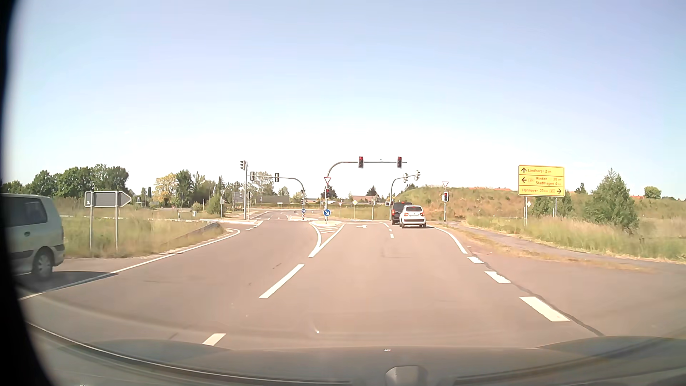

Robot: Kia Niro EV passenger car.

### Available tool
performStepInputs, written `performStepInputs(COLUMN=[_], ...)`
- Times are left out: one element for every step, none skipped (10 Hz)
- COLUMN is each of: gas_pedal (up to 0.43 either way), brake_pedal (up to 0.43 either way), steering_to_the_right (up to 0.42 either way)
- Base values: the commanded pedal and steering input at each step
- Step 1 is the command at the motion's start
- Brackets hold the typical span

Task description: Follow the waypoints while adhering to traffic rules and regulations

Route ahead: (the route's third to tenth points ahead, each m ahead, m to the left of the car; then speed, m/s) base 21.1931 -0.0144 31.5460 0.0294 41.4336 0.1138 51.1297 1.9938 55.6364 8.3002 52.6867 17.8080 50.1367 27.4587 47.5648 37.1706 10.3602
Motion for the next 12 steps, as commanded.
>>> performStepInputs(gas_pedal=[0.000, 0.000, 0.000, 0.000, 0.000, 0.000, 0.000, 0.000, 0.000, 0.000, 0.000, 0.000], brake_pedal=[0.171, 0.177, 0.177, 0.177, 0.177, 0.183, 0.183, 0.183, 0.189, 0.189, 0.195, 0.195], steering_to_the_right=[-0.008, -0.008, -0.007, -0.007, -0.006, -0.005, -0.005, -0.005, -0.004, -0.003, -0.001, 0.000])
